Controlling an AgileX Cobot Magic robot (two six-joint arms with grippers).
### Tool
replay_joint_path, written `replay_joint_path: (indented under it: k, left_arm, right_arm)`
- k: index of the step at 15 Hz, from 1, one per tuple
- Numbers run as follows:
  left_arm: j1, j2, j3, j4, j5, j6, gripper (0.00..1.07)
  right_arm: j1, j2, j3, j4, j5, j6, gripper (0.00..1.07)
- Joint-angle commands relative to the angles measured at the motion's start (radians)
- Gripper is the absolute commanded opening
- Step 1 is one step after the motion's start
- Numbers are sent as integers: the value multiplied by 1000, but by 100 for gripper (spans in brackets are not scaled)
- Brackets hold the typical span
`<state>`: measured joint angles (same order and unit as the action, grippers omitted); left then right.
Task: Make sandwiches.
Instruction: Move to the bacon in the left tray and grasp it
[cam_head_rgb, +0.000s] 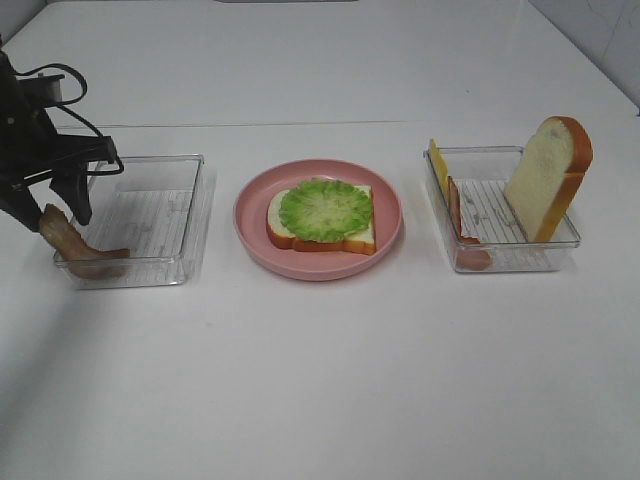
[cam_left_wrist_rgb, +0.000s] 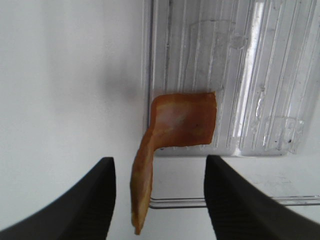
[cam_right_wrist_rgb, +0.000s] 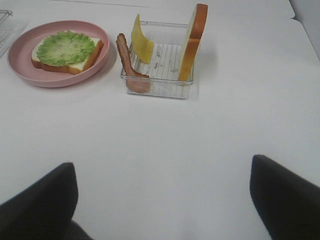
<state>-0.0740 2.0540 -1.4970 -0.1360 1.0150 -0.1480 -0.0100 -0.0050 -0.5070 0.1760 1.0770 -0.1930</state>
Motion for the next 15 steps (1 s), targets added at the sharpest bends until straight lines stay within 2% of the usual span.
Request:
replay_joint_path:
  k: [1,3,6,8,13,15]
  left_arm:
    - [-4,3,4,4,-5,-7,43]
    - [-4,3,4,3,-2,-7,35]
    - [-4,3,4,0,6,-7,29]
    - [-4,3,4,0,10,-3,18]
    - [-4,3,4,-3,16,7,0]
    - [-4,3,4,-4,16,18,0]
  right_arm:
    - [-8,-14,1,4,-8,-14,88]
    - [-8,-14,1,4,-8,-14,88]
    - [-8,-14,1,4,-8,-14,88]
    - [-8,-14,1,4,-8,-14,88]
    - [-8,-14,1,4,-8,-14,88]
    - [-8,-14,1,4,-8,-14,88]
